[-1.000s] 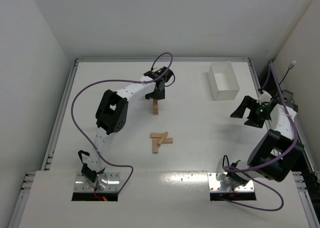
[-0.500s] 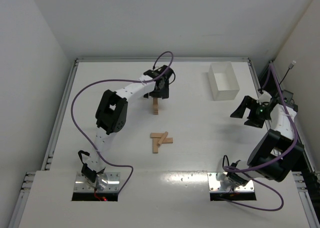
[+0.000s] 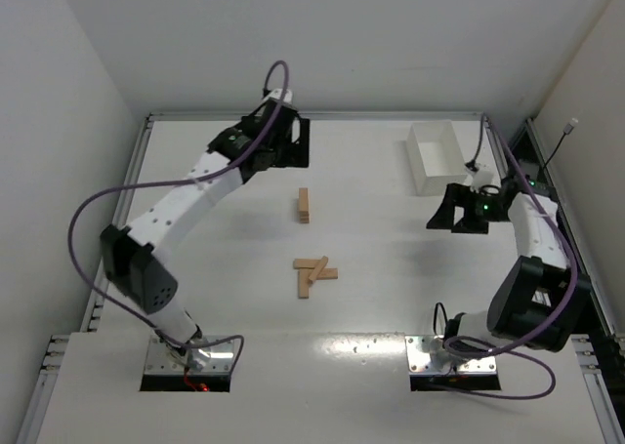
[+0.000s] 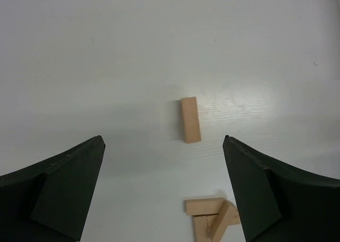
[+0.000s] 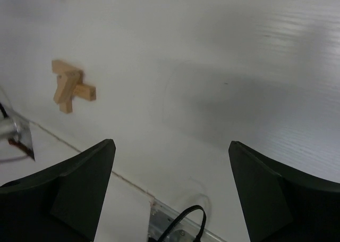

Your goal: Build the wood block tower

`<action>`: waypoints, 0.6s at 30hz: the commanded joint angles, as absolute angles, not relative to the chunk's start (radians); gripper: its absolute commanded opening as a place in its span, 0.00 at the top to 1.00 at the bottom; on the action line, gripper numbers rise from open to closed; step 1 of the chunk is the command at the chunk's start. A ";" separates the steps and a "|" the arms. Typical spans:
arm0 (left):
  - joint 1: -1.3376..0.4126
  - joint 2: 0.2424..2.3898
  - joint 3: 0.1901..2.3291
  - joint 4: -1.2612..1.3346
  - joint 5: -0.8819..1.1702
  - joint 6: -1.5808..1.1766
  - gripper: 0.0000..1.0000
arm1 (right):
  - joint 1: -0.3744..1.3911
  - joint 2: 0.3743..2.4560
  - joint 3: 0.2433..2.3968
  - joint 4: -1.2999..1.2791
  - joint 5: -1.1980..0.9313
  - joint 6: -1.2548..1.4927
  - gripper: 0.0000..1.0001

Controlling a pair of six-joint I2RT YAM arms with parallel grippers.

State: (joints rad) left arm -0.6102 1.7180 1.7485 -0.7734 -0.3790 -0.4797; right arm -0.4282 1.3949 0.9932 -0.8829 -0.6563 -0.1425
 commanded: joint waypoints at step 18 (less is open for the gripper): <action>-0.055 1.405 1.388 -0.824 -0.121 -0.223 0.01 | 0.696 1.574 1.310 -0.925 -0.427 -0.896 0.42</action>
State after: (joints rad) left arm -0.0914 1.4605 1.3579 -0.8089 -0.1654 -0.2634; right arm 0.6399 1.5677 1.2797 -1.0134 -0.5289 -0.7601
